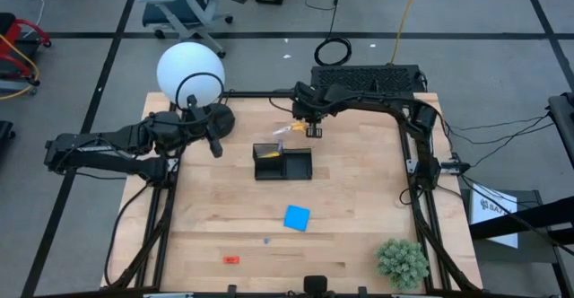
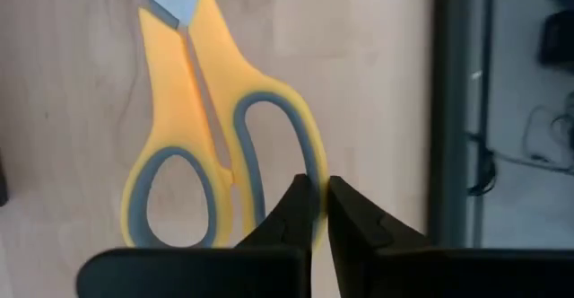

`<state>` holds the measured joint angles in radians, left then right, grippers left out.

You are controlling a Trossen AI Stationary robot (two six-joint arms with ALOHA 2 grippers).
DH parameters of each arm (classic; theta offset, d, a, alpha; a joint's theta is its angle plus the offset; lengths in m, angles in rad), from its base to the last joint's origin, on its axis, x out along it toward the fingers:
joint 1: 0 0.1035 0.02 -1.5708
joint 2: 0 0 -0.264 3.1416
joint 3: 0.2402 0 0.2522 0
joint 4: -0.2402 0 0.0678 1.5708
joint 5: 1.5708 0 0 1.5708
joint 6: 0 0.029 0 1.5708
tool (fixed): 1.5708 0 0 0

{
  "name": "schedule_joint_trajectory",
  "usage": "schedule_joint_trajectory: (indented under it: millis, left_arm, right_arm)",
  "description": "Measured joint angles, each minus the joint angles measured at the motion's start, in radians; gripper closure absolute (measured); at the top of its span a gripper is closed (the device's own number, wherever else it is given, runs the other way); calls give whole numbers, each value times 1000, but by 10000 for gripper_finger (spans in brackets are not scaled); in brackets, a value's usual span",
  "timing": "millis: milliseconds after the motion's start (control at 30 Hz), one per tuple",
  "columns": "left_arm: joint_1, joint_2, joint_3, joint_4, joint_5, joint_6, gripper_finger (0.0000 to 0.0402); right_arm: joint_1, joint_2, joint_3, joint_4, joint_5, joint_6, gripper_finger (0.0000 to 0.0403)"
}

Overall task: Pick and place office supplies into organizer
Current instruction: Put the yellow scissors into the black mesh desk organizer

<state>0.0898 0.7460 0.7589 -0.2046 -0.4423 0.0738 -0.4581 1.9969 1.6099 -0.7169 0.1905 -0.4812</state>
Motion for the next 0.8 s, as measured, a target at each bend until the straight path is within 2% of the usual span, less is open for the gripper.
schedule_joint_trajectory:
  millis: [133, 367, 800]
  left_arm:
    - [0, 0, 0, 0, 0, 0, 282]
    - [0, 0, 0, 0, 0, 0, 282]
    - [0, 0, 0, 0, -1, 0, 282]
  right_arm:
    - [5, -60, 0, 14, 54, -36, 393]
    - [50, -138, 1, 45, 243, -164, 393]
    - [203, -167, 2, 196, 609, -495, 393]
